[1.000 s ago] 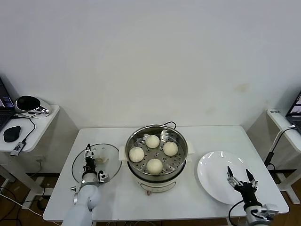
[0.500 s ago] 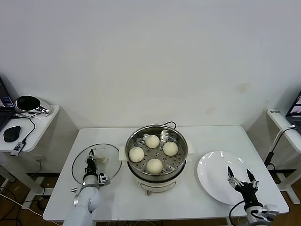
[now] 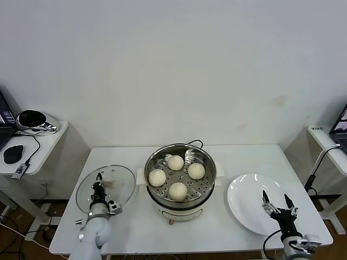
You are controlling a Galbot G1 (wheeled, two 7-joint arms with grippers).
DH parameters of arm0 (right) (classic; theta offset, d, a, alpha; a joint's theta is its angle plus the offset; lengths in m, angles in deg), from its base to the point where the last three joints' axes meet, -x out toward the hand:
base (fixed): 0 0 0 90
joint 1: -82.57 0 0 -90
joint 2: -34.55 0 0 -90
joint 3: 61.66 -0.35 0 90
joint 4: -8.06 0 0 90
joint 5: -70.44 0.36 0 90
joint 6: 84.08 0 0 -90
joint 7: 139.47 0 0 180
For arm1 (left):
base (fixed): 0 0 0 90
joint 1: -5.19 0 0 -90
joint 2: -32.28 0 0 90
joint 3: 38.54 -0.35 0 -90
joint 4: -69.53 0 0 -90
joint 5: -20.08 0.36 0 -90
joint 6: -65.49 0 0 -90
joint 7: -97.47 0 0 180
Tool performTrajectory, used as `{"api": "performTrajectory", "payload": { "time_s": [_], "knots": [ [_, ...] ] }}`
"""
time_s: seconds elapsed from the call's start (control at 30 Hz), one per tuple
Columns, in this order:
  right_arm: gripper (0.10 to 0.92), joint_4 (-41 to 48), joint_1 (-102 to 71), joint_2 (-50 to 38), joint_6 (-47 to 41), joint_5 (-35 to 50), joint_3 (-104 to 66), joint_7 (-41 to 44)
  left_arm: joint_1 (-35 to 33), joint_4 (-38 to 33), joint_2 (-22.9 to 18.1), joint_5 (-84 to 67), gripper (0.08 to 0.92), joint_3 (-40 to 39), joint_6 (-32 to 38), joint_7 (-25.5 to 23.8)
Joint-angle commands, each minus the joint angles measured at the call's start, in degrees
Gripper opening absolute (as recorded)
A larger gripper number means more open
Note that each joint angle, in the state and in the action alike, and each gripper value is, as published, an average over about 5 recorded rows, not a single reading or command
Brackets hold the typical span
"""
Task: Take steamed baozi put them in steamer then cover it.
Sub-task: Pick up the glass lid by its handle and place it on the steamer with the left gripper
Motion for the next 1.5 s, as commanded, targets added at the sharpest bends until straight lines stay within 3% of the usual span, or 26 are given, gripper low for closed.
{"api": "performTrajectory", "payload": {
  "time_s": [0.03,0.27,0.4,0.6,0.83,1.03,1.5],
  "knots": [
    [0.823,-1.4,-0.7,2.4,-1.7,-1.2,-0.3,0.3,-11.6,-25.4,2.5,-8.0,0.143,6.4,-12.6,-5.8],
    [0.823,-2.5,-1.6,4.6,-2.5,-2.6,0.5,0.2,-18.6,-39.4,5.5,-1.7,0.143,6.9,-21.7,-11.9],
    [0.823,-2.2,-1.6,5.0,-2.4,-5.0,1.0,-0.1,-16.9,-44.3,4.8,6.8,0.143,4.6,-25.2,-18.8],
    [0.823,-2.9,-1.9,5.8,-2.3,-8.9,1.3,-0.5,-13.2,-47.4,0.9,14.7,0.143,-2.8,-25.8,-23.7],
    [0.823,-2.6,-2.4,7.4,-1.3,-10.5,0.9,-0.5,-8.7,-46.3,-2.7,21.7,0.143,-11.5,-25.0,-27.4],
    [0.823,-1.5,-1.6,8.5,-1.5,-10.3,0.4,-0.5,-3.0,-40.4,-5.9,25.6,0.143,-18.2,-25.2,-29.9],
    [0.823,1.0,-0.9,9.5,-1.2,-10.8,-0.5,-0.5,5.6,-32.9,-14.1,28.7,0.143,-26.4,-26.5,-34.3]
  ]
}}
